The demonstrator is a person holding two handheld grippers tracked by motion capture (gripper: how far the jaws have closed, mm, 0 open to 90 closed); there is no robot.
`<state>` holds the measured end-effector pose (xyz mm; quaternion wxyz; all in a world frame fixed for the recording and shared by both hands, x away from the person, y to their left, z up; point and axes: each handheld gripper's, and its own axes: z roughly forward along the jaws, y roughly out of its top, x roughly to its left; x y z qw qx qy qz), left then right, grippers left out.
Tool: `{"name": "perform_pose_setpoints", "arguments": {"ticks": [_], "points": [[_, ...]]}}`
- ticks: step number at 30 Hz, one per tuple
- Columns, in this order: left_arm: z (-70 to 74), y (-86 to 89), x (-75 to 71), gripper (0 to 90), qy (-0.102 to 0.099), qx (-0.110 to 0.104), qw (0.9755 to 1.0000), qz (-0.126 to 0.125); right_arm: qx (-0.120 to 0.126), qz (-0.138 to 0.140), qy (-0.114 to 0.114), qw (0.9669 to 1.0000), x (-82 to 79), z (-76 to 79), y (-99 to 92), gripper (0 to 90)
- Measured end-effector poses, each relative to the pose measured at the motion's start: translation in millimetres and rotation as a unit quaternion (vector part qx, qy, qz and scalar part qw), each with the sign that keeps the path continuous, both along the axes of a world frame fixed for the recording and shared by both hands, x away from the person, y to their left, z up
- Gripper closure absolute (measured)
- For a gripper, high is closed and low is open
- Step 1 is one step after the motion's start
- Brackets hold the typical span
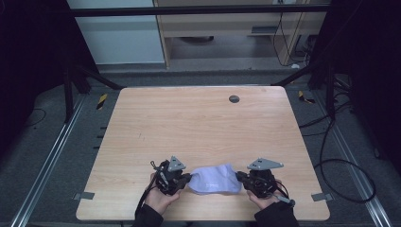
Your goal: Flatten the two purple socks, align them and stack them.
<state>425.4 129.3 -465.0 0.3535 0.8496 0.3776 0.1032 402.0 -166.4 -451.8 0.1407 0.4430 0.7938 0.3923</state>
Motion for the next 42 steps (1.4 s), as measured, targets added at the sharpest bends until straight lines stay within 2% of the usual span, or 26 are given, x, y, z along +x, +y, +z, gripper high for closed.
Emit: {"name": "perform_pose_setpoints", "arguments": {"ticks": [8,10,16,21,25,28,30,33,36,38,42], "points": [[-8.5,-2.6,3.5,87.3,0.009,0.008,0.9999,-0.003,-0.009,-0.008,0.016,0.9998,6.5,-9.9,-2.3,86.8],[-10.3,-2.8,4.6,87.2,0.01,0.01,0.9999,-0.001,-0.005,-0.012,0.023,0.9997,9.4,-13.8,-3.5,86.7],[-17.3,-5.8,6.8,86.8,0.018,0.016,0.9997,0.001,-0.012,-0.017,0.026,0.9994,14.3,-19.6,-5.9,86.2],[-15.4,-3.4,6.0,81.1,0.017,0.018,0.9997,-0.002,-0.029,-0.016,0.022,0.9992,15.9,-24.5,-5.6,78.9],[-5.3,-0.2,2.9,73.6,-0.006,0.007,1.0,0.004,-0.021,-0.021,-0.011,0.9995,13.8,-19.3,-10.2,73.9],[2.5,-3.3,2.3,67.4,-0.032,-0.006,0.9995,0.006,0.003,-0.019,-0.029,0.9994,12.1,-15.0,-11.7,78.0],[3.4,-8.3,2.6,68.4,-0.042,-0.011,0.9991,0.002,0.012,-0.008,-0.032,0.9994,13.1,-15.2,-10.0,82.7],[-0.2,-20.1,6.1,74.1,-0.048,-0.011,0.9988,-0.008,0.007,0.011,-0.028,0.9995,16.9,-21.8,-2.6,87.5],[-7.8,-29.2,10.3,77.7,-0.033,0.001,0.9992,-0.021,-0.003,0.02,-0.019,0.9996,20.9,-28.9,4.2,88.9],[-15.0,-32.4,11.1,80.3,-0.02,0.012,0.9994,-0.026,-0.021,0.023,-0.013,0.9994,23.6,-33.8,7.2,89.0],[-22.1,-30.4,11.2,81.2,-0.009,0.015,0.9995,-0.027,-0.03,0.017,-0.003,0.9994,26.7,-41.7,4.9,88.6]]}}
